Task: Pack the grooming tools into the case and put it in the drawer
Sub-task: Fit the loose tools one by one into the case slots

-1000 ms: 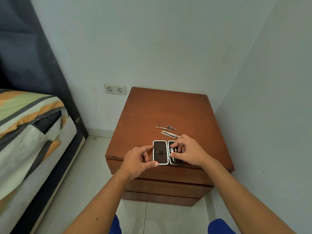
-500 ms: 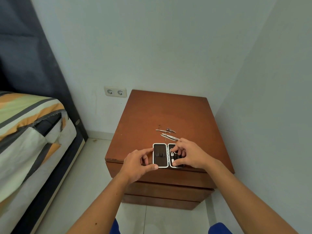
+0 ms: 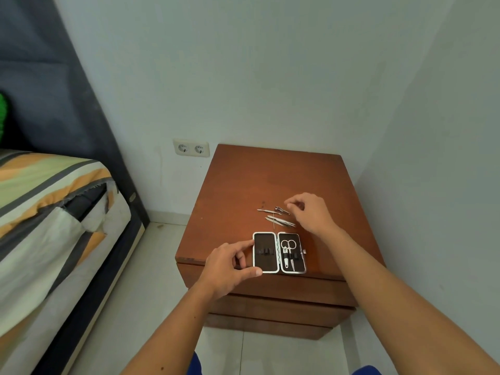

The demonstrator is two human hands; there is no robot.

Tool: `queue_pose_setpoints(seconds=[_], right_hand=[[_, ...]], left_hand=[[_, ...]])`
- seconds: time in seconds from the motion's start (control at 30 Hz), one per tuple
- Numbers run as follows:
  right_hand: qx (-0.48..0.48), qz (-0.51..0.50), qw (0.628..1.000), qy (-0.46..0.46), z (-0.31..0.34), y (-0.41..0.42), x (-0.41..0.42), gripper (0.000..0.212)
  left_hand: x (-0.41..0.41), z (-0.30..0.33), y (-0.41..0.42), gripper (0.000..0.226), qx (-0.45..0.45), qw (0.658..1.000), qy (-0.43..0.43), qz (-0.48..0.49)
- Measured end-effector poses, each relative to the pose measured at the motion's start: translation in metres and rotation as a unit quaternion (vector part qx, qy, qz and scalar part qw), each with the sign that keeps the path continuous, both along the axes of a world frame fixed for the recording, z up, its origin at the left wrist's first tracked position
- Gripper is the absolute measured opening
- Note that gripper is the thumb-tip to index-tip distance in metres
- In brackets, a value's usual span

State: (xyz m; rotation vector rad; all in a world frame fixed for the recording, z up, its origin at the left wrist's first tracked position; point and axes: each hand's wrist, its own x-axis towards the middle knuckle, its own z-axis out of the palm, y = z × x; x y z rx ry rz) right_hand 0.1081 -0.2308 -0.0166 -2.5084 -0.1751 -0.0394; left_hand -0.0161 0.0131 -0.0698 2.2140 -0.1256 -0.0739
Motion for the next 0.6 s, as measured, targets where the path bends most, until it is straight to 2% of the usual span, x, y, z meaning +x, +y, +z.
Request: queue_pose_setpoints(seconds=[0.17, 0.3, 0.43, 0.53, 0.6], right_hand=[[-0.04, 0.003, 0.998, 0.046, -0.018, 0.015, 0.026, 0.028], [-0.042, 0.007, 0.998, 0.037, -0.024, 0.017, 0.029, 0.019], [0.019, -0.006, 1.0, 0.019, -0.021, 0.013, 0.022, 0.007], [0.095, -0.028, 0.995, 0.013, -0.012, 0.008, 0.01, 0.012], [0.11, -0.021, 0.993, 0.024, -0.005, 0.002, -0.001, 0.015]], left_hand=[[0.001, -0.001, 0.002, 0.074, -0.005, 1.0, 0.001, -0.004], [0.002, -0.001, 0.003, 0.074, -0.011, 1.0, 0.0, -0.004], [0.003, -0.001, 0.003, 0.073, -0.01, 1.0, 0.003, -0.002], [0.004, -0.001, 0.003, 0.072, -0.008, 1.0, 0.001, -0.005], [0.004, -0.001, 0.003, 0.072, -0.01, 1.0, -0.002, -0.006]])
